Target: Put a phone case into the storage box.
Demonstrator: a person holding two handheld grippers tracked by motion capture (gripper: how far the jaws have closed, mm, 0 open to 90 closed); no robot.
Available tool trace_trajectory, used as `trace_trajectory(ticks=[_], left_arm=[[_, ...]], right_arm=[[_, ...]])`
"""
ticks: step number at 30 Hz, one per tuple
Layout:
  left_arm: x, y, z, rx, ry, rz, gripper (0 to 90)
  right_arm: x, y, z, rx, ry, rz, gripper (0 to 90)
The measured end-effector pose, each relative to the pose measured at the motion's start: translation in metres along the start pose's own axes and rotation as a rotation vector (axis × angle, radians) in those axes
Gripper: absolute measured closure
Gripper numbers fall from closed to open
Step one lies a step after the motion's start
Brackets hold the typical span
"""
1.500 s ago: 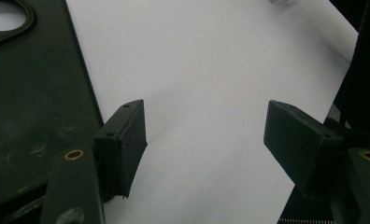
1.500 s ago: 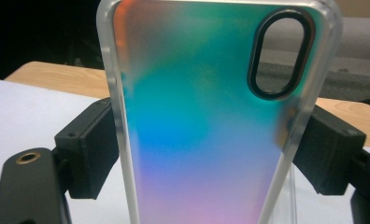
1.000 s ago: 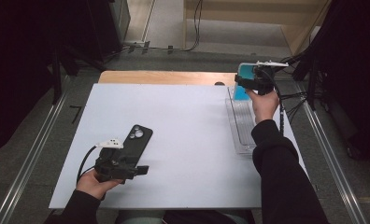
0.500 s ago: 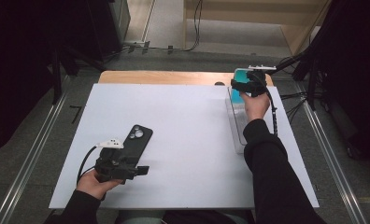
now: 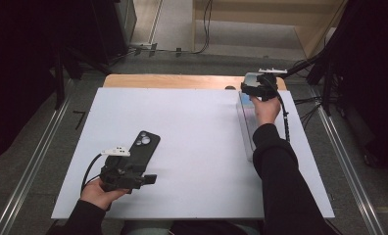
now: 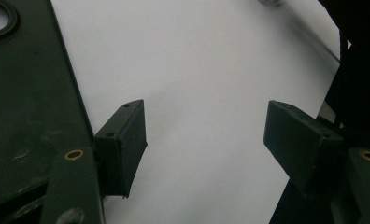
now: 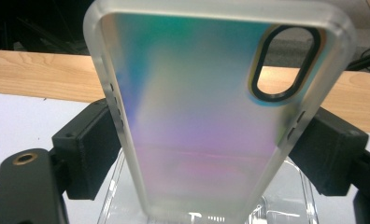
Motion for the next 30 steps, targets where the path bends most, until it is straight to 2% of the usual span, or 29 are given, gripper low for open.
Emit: trace_trajectory(ticks=[5, 14, 17, 23, 26, 27, 30], left_arm=[[0.0, 0.001, 0.0, -0.004, 0.002, -0.002, 30.1], [-0.001, 0.0, 0.0, -0.001, -0.001, 0.0, 30.1], [-0.001, 0.0, 0.0, -0.001, -0.004, 0.003, 30.2], [-0.003, 0.0, 0.001, -0.001, -0.009, 0.007, 30.1], [-0.003, 0.001, 0.002, 0.0, -0.015, 0.007, 30.1], [-0.004, 0.001, 0.002, -0.001, -0.014, 0.009, 30.1], [-0.004, 0.001, 0.003, 0.0, -0.018, 0.008, 30.1]], right_arm=[[-0.003, 0.003, -0.002, -0.002, -0.026, -0.011, 11.1], [-0.002, 0.002, -0.002, -0.003, -0.017, 0.003, 8.1], [-0.001, -0.001, -0.002, -0.024, -0.002, 0.025, 2.1], [0.0, -0.013, -0.004, -0.071, -0.025, 0.049, 2.0], [0.001, -0.018, -0.004, -0.09, -0.032, 0.04, 2.1], [0.003, -0.023, -0.005, -0.113, -0.033, 0.028, 2.1], [0.005, -0.029, -0.006, -0.123, -0.034, 0.04, 2.1]])
Point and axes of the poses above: each handheld gripper's, and its own axes: y roughly forward along the jaws, z roughly out of its top, x roughly to its right, the point moved 4 cm from there along y, roughly forward along the jaws, and after that the axes turned 15 degrees about -z, right-handed, at the moved point
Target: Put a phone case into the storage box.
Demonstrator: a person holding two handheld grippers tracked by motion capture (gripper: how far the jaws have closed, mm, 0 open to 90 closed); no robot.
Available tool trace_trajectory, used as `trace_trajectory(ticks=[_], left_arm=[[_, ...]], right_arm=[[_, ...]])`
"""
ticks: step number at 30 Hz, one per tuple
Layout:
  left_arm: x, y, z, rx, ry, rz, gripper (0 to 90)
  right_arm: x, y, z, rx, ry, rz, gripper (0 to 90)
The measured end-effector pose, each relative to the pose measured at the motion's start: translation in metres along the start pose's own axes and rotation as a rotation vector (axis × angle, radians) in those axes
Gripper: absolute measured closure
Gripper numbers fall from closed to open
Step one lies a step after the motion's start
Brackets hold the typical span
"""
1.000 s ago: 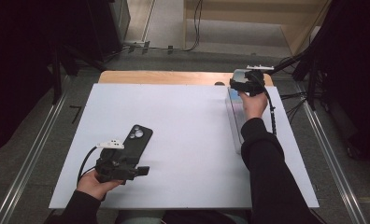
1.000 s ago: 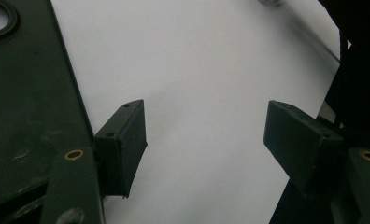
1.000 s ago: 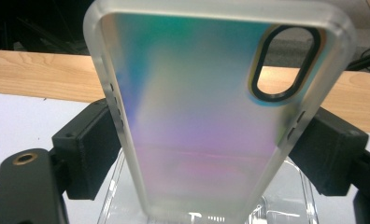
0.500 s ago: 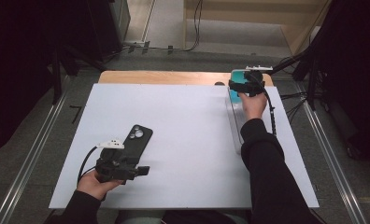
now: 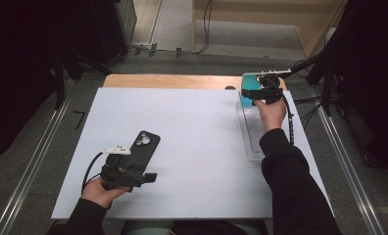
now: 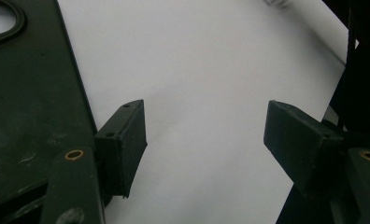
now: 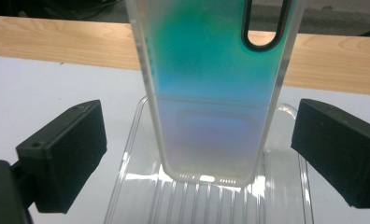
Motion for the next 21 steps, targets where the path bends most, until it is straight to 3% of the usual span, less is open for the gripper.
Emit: trace_trajectory(ticks=[4, 5, 12, 18, 21], left_arm=[[-0.001, -0.001, 0.003, 0.006, -0.045, -0.005, 30.2], [-0.001, -0.001, 0.004, 0.011, -0.044, -0.008, 30.1], [-0.003, 0.001, 0.008, 0.002, -0.035, -0.004, 30.2], [-0.005, 0.003, 0.009, -0.009, -0.029, 0.004, 30.1], [-0.006, 0.002, 0.01, -0.014, -0.031, 0.003, 30.1]], right_arm=[[0.0, -0.014, -0.004, -0.012, -0.007, 0.035, 2.1], [-0.001, -0.02, -0.007, -0.04, -0.021, 0.051, 2.1], [-0.011, -0.04, -0.02, -0.072, -0.085, 0.097, 2.3], [-0.021, -0.057, -0.028, -0.068, -0.103, 0.172, 2.5], [-0.026, -0.063, -0.033, -0.061, -0.126, 0.215, 9.0]])
Point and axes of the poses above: each handheld gripper's, and its own axes: y roughly forward along the jaws, z roughly out of its top, x roughly to its right, the point moved 4 cm from there along y, roughly forward along the jaws, and after that the axes turned 15 degrees about -z, right-handed, at the moved point
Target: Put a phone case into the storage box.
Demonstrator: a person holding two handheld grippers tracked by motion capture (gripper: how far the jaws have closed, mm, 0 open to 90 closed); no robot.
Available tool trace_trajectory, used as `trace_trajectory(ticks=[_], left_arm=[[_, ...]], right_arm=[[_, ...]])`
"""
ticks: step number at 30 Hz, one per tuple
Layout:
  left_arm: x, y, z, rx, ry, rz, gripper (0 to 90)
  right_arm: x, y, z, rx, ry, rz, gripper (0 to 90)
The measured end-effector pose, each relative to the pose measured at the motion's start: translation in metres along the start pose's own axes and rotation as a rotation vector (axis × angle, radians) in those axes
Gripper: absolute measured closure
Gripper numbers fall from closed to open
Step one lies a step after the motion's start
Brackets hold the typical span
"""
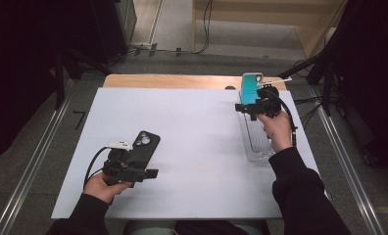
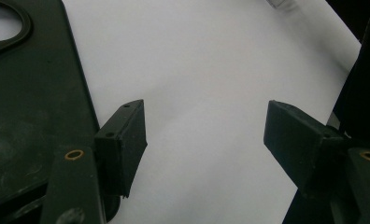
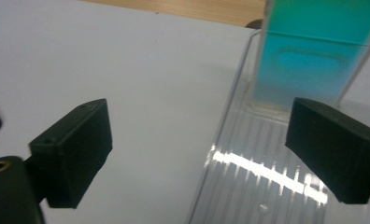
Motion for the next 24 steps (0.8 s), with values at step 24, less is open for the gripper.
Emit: trace_trajectory(ticks=[24], left_arm=[[0.0, -0.004, 0.003, 0.006, 0.012, -0.003, 30.1]], right_arm=[[-0.049, -0.023, -0.032, -0.015, -0.173, 0.291, 19.3]])
Point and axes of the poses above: each handheld gripper's, and its own axes: y roughly forward along the jaws, z roughly out of its top, x roughly to its right, the point moved 4 cm from there along y, roughly forward along the jaws, and after that the axes turned 15 degrees about -z, right-handed, at the moved point
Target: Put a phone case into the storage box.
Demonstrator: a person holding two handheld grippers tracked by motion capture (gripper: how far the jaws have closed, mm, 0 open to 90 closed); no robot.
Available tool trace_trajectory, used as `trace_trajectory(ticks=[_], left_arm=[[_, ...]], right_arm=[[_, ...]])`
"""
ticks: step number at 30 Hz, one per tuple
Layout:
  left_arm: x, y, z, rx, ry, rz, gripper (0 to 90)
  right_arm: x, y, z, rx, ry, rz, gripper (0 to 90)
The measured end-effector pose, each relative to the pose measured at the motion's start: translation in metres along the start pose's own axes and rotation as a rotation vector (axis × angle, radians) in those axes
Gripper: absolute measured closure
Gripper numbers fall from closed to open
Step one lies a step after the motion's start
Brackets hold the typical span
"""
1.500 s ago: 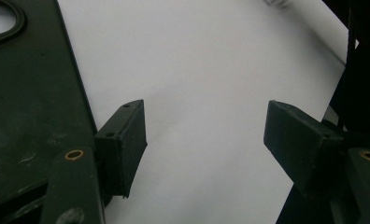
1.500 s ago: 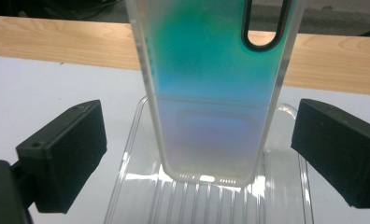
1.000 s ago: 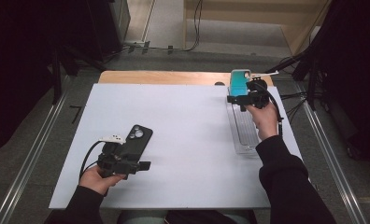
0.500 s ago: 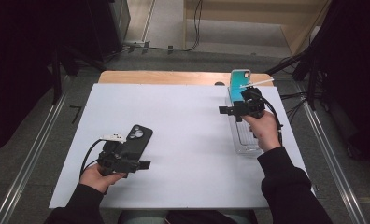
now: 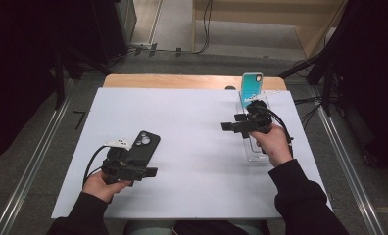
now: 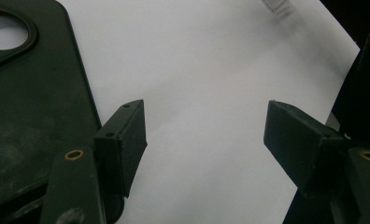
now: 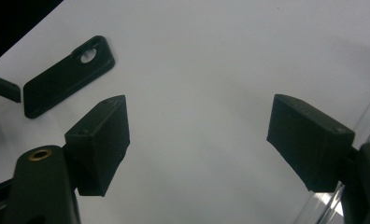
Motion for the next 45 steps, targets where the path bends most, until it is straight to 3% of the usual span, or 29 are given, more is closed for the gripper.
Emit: trace_trajectory(ticks=[5, 23, 45], left_arm=[[0.001, 0.0, 0.0, 0.002, 0.0, -0.001, 30.1], [0.002, 0.0, -0.001, -0.003, 0.009, -0.005, 30.1], [0.002, 0.0, -0.001, -0.007, 0.011, -0.006, 30.1]], right_arm=[[-0.009, -0.005, -0.005, 0.007, -0.033, 0.033, 19.3], [-0.033, -0.012, -0.036, 0.011, -0.067, 0.121, 19.0], [-0.048, -0.014, -0.085, -0.051, -0.136, 0.151, 18.9]])
Point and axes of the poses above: each handheld gripper's, and its own axes: y roughly forward along the jaws, z roughly out of its top, x roughly to its right, the point moved 4 cm from there along y, roughly forward along the jaws, and after that the axes turned 15 degrees about -z, right-handed, at the moved point
